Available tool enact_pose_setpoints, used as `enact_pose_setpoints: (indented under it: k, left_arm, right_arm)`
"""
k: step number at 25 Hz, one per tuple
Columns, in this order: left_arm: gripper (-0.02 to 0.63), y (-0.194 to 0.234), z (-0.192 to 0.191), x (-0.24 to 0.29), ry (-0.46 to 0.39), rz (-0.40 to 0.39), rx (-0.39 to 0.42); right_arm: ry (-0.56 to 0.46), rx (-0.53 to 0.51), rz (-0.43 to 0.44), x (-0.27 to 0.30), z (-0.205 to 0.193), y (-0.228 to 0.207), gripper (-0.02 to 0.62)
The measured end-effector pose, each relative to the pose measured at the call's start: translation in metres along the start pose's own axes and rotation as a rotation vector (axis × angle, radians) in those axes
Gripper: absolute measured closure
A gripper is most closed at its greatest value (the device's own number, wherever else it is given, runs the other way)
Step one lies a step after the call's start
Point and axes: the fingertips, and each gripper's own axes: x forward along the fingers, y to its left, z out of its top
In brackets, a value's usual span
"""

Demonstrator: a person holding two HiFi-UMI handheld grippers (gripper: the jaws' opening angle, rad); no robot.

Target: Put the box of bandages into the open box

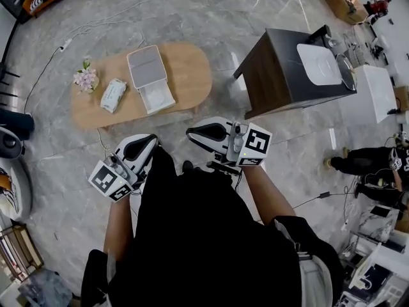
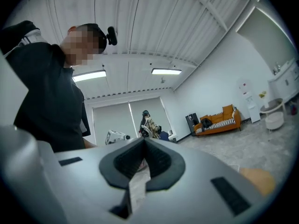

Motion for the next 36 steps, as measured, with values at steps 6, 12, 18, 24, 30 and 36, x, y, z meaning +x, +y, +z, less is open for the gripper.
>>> enact_pose_setpoints:
  k: [6, 12, 18, 24, 30, 36]
  left_arm:
    - [0.589, -0.034, -0.024, 0.006, 0.034, -0.019, -0.030]
    - [0.589, -0.044, -0.021, 0.015, 0.050, -0.047, -0.021]
    - [0.589, -0.046, -0.020, 0.021, 0.044, -0.062, -0.034]
    - [0.589, -0.049, -0.019, 0.022, 0.052, -0.062, -0.038]
    - [0.589, -0.051, -0.024, 0.027, 0.063, -0.061, -0.048]
    - [0.589, -0.049, -0.033, 0.028, 0.079, -0.055, -0.061]
  right_arm:
    - [-0.012, -0.007, 0.025, -0.015, -0.008, 0.025, 0.584]
    - [-0.052, -0.011, 0.006, -0.024, -0.003, 0.031, 0.584]
    - [-0.047, -0.004, -0.042, -0.033, -0.003, 0.024, 0.584]
    - [-0.018, -0.028, -0.058, -0.036, -0.001, 0.023, 0.584]
    - [-0.018, -0.021, -0.055, -0.036, -0.002, 0.021, 0.584]
    - [-0.013, -0.012, -0.053, -0.039, -0.008, 0.017, 0.584]
